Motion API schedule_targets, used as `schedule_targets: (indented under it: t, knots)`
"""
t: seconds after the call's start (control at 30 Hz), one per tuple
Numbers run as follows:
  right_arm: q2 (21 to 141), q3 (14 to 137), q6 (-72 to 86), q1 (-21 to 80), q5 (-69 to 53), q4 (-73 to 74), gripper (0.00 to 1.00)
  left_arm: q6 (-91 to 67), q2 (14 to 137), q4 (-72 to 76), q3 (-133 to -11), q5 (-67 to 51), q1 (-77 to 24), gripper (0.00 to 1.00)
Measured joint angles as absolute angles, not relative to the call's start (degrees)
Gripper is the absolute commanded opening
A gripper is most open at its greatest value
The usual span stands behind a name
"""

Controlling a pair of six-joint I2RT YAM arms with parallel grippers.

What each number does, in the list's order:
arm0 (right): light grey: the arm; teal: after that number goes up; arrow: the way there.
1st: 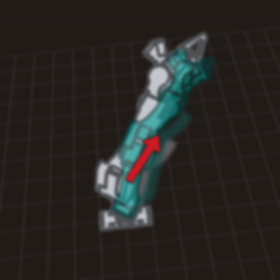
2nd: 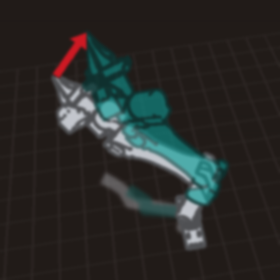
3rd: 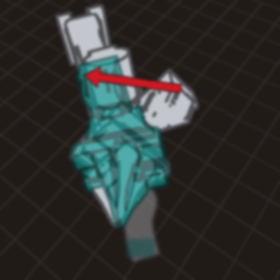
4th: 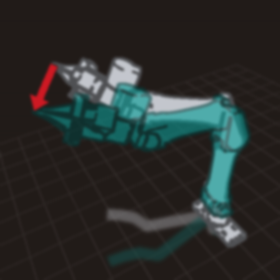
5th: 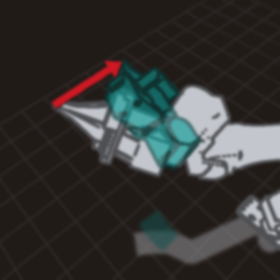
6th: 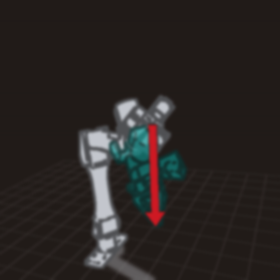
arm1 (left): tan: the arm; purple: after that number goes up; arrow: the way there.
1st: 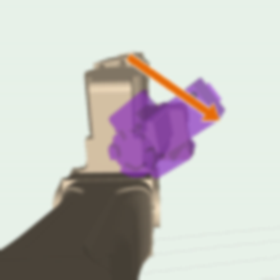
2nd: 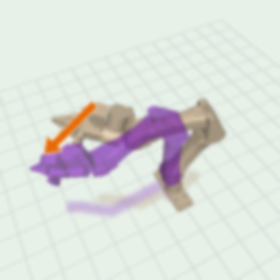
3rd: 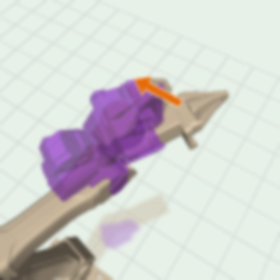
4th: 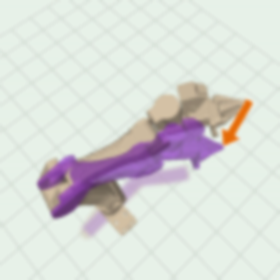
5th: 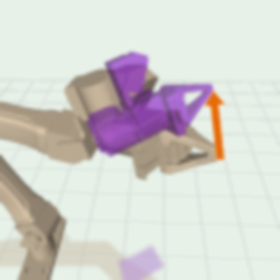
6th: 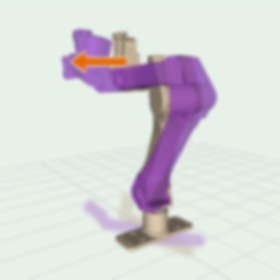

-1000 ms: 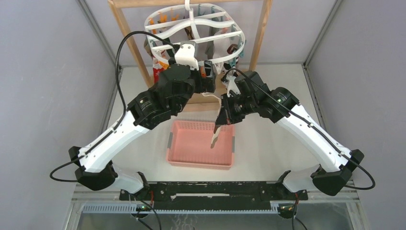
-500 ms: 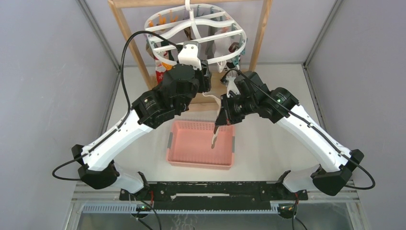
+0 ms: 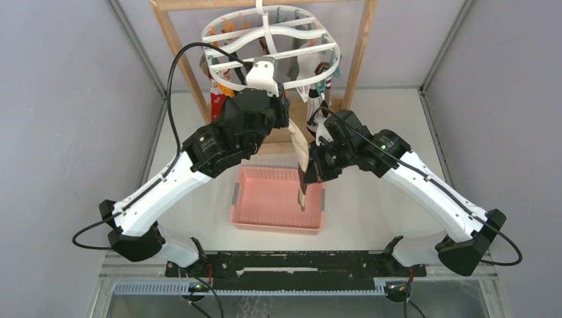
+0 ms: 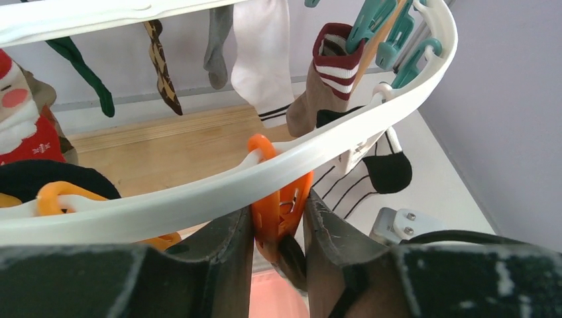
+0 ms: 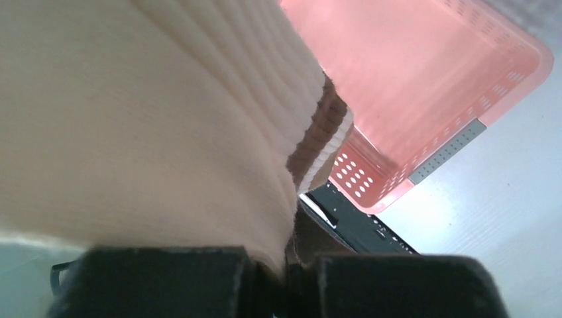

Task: Remove the socks clipped to the hanger
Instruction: Remove the sock from the hanger.

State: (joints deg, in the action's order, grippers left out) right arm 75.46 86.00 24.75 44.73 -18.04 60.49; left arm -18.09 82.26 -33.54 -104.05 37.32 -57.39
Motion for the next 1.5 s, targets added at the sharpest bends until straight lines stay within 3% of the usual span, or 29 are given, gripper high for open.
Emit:
schedule_targets:
  t: [0.1, 0.2, 0.8, 0.87, 1.0, 1.07, 1.3, 1.5]
  knots:
    - [73.84, 83.29, 24.75, 44.73, -17.93, 60.05, 0.0, -18.15, 82.21, -33.61, -104.05, 37.28, -57.34, 0.56]
    - [72.95, 81.78, 24.75, 44.73, -17.8, 59.94, 0.0, -18.28, 82.08, -33.69, -104.05, 37.26, -57.25, 0.66]
    - [73.25, 81.71, 24.67, 45.28, -17.39, 58.92, 0.0, -19.75, 81.62, -34.0, -104.03, 36.64, -56.03, 0.55]
    - [73.97, 82.46, 24.47, 45.8, -16.86, 59.0, 0.0, -19.99, 81.62, -34.0, -104.03, 36.34, -55.86, 0.58]
    - [76.69, 86.78, 23.51, 47.64, -13.32, 61.06, 0.0, -20.32, 81.62, -33.98, -104.03, 35.79, -55.66, 0.76]
    - [78.06, 89.86, 22.76, 48.53, -10.68, 61.65, 0.0, -20.64, 81.62, -33.98, -104.03, 35.7, -55.59, 0.79]
    - [80.14, 96.82, 20.4, 48.88, -4.25, 63.29, 0.0, -20.95, 81.67, -34.5, -104.25, 35.59, -55.33, 0.78]
    - [80.55, 97.25, 19.73, 48.9, -2.57, 64.05, 0.0, -21.08, 82.3, -35.75, -106.08, 35.59, -54.85, 0.68]
